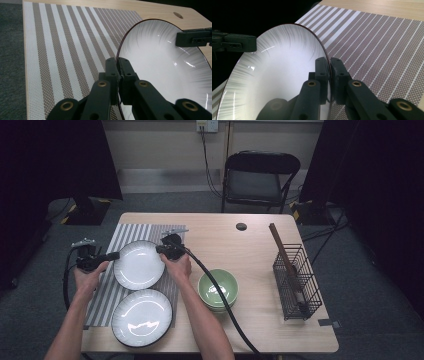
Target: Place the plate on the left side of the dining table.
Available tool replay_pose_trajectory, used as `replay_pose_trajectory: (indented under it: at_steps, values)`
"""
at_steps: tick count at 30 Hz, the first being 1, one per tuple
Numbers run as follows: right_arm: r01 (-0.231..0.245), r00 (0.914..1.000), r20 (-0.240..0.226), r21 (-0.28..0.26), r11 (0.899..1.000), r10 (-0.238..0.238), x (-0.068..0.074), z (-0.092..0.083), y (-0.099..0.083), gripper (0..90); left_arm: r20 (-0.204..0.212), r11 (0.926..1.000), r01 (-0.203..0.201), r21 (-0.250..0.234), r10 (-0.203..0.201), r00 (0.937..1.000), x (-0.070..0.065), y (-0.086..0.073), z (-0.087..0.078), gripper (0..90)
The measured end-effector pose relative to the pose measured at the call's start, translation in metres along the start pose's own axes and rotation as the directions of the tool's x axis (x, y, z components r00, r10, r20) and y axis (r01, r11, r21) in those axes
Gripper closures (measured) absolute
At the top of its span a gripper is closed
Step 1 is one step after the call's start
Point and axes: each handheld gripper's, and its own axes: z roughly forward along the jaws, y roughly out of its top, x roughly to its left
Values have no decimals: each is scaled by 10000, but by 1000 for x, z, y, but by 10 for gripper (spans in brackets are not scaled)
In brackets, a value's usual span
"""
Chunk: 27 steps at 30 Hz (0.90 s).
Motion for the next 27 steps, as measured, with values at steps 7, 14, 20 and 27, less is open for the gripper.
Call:
replay_pose_trajectory:
  at_steps: [7,14,20,27]
  values:
    - [-110,9999,64,123,9999,109,-4,5,-5,850,101,9998,220,17,-221,9997,3,-7,6,875]
    - [-163,9998,104,221,9996,161,-7,9,-7,854,-25,9995,289,131,-289,9996,5,-7,11,873]
    - [-330,9994,55,225,9992,329,-11,14,-8,852,-33,9990,334,292,-333,9994,8,-8,13,871]
    - [-370,9987,362,456,9983,354,-13,17,-13,779,-218,9966,649,501,-638,9977,13,-15,19,861]
